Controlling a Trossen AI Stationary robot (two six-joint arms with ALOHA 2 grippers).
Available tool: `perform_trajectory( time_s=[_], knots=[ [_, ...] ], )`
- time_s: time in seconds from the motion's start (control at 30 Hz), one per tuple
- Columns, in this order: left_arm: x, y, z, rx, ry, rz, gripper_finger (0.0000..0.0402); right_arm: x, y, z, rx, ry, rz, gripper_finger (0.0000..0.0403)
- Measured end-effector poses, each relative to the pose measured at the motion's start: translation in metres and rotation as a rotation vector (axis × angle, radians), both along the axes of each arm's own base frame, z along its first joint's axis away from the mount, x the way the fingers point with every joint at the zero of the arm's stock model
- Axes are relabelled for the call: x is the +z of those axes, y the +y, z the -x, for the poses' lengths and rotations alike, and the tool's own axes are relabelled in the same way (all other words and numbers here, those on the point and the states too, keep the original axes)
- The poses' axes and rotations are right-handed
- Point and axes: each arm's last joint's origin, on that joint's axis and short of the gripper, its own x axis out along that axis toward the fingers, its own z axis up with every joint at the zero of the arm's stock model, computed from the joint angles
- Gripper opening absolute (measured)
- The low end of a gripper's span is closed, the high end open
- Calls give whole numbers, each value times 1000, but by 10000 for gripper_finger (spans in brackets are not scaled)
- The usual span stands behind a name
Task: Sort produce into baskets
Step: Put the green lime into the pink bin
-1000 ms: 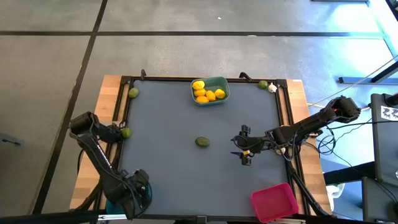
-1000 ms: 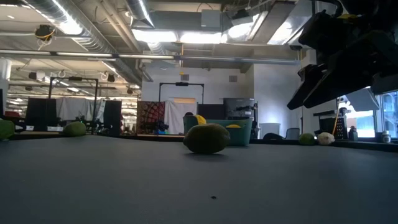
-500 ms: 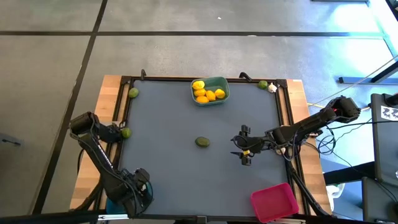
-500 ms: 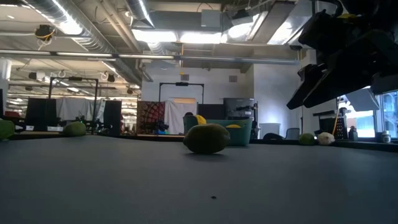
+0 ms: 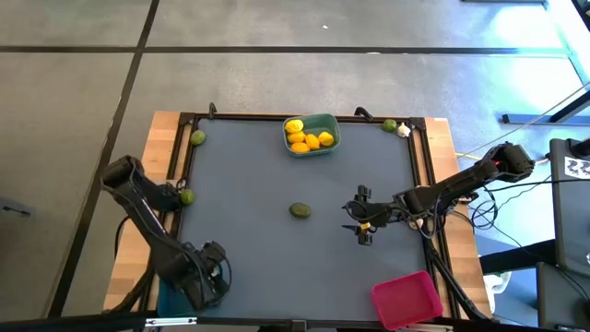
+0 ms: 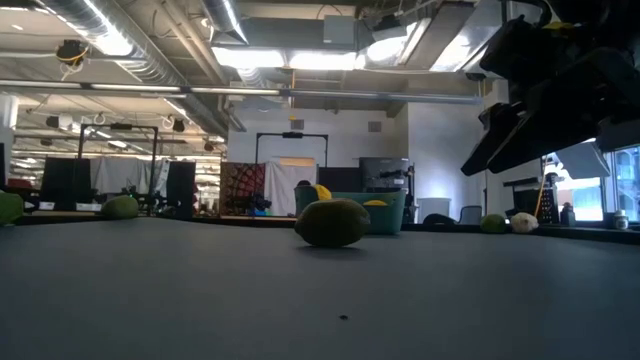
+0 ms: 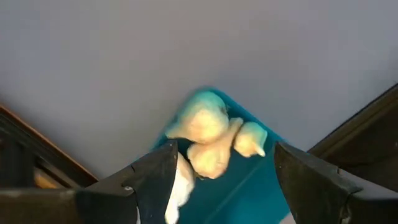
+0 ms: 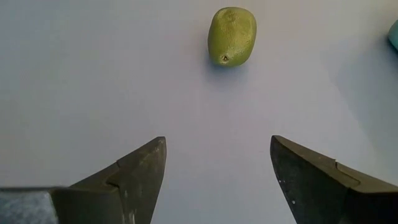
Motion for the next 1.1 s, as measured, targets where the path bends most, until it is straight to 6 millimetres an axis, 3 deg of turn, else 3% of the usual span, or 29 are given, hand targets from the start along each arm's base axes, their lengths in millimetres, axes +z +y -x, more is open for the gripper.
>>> perform_trajectory(
  time_s=[0.37,1.1],
  knots=[
    [21,46,-5,3,39,-122,257,0,0,0,0,0,0,287],
    [23,132,-40,-140,222,-297,257,0,0,0,0,0,1,287]
  ],
)
